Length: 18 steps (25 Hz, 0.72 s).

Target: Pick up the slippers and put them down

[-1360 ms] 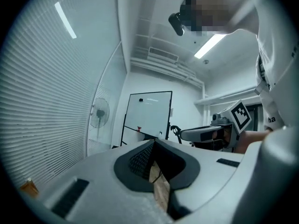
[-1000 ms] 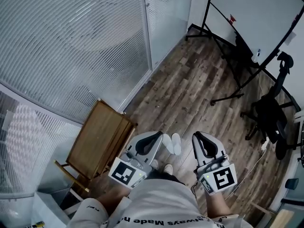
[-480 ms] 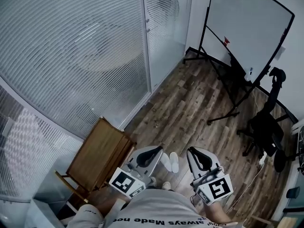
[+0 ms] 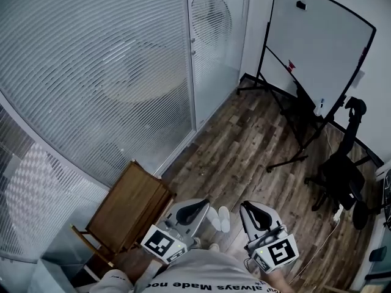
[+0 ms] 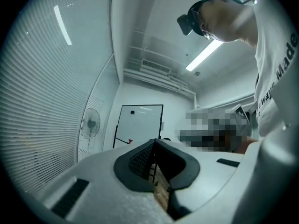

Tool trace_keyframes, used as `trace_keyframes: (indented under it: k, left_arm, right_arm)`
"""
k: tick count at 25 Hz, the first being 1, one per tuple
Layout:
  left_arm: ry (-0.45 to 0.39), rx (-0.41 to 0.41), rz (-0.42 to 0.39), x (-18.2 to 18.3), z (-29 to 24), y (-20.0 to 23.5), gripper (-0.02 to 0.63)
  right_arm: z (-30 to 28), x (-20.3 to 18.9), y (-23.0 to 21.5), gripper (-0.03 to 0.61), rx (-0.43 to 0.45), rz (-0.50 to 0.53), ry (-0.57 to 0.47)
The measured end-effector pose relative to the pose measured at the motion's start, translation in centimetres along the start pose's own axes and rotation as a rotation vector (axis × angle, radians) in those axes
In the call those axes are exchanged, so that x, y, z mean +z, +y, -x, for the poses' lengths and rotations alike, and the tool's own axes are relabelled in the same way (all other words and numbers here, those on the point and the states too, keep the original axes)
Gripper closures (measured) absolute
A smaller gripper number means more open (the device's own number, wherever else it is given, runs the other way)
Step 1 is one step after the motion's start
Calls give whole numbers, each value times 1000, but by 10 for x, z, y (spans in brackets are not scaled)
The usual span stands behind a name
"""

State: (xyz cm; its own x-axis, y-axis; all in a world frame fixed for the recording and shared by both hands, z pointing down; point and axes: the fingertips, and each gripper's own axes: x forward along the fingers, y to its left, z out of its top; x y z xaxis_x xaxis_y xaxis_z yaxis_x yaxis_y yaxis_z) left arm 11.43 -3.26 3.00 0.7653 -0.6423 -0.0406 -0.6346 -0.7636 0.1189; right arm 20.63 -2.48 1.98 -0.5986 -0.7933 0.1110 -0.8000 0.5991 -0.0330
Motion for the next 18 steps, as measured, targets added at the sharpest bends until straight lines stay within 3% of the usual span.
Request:
trace_keyframes:
  k: [18]
  left_arm:
    - [-17, 16, -9, 8, 9, 13, 601]
  right_arm:
    - [-16, 8, 11, 551, 14, 15, -12]
